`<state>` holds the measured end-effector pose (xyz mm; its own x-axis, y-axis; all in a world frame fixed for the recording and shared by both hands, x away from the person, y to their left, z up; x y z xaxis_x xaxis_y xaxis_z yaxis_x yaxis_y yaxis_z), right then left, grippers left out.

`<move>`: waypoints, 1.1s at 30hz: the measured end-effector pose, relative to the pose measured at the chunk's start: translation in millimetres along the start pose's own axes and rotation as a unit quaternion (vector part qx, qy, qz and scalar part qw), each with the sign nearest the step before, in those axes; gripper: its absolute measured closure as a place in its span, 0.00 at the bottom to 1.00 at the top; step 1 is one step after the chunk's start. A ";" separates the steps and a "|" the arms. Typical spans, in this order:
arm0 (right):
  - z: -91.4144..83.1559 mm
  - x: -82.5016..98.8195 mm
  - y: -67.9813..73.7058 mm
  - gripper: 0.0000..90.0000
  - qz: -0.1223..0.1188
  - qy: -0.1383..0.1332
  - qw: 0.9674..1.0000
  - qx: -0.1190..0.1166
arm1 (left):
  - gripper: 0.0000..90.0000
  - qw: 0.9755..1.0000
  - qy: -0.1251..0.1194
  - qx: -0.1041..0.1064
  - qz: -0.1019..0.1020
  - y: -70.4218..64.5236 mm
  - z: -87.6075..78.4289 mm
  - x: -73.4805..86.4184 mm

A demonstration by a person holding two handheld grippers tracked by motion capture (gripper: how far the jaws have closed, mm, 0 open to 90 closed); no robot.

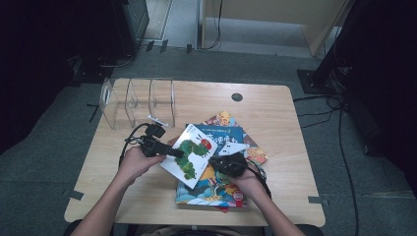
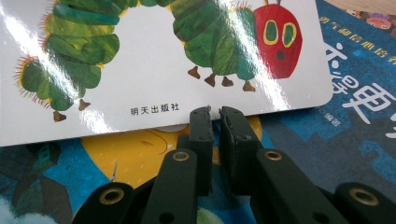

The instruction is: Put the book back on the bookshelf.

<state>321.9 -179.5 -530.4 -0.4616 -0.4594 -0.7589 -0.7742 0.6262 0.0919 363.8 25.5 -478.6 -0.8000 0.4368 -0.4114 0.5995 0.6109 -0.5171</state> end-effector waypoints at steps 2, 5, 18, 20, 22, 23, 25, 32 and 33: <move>0.1 -0.1 -0.1 0.91 0.001 0.000 1.000 -0.001 | 0.60 1.000 0.007 0.010 -0.001 -5.6 -1.0 -3.4; 0.3 -0.3 -0.2 0.91 0.000 0.000 1.000 0.000 | 0.65 0.999 0.019 0.026 -0.006 -14.3 -1.8 -10.8; 0.2 -0.6 -0.9 0.83 -0.010 -0.005 1.000 -0.002 | 0.80 0.996 0.081 0.024 -0.029 -31.6 13.8 -33.2; 0.2 -0.7 -0.8 0.81 -0.013 -0.005 1.000 -0.002 | 0.82 0.996 0.084 0.024 -0.036 -31.1 13.2 -35.4; 1.0 -0.5 0.3 0.77 -0.017 -0.005 1.000 -0.005 | 0.83 0.995 0.085 0.020 -0.042 -30.6 12.0 -37.0; 1.6 -0.7 0.6 0.75 -0.021 -0.007 1.000 -0.006 | 0.84 0.995 0.087 0.019 -0.043 -30.4 11.4 -37.8; 2.3 -1.0 1.9 0.73 -0.030 -0.008 0.999 -0.005 | 0.85 0.995 0.088 0.014 -0.042 -31.1 9.3 -39.7; -0.2 0.1 -1.5 0.67 -0.032 -0.005 0.999 0.004 | 0.86 0.996 0.086 0.000 -0.038 -30.9 -6.0 -45.0; -0.8 0.4 -2.5 0.67 -0.032 -0.005 0.999 0.005 | 0.86 0.996 0.084 -0.003 -0.038 -30.7 -9.8 -45.8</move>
<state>323.3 -181.7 -530.4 -0.4064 -0.4933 -0.7691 -0.7980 0.6016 0.0358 381.9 -6.8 -436.6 -0.8359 0.4938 -0.2397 0.5380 0.6503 -0.5364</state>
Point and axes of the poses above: each handheld gripper's, and its own axes: z roughly forward along the jaws, x roughly out of its underside, y roughly to its left, the point moved 6 cm from there along z, roughly forward along the jaws
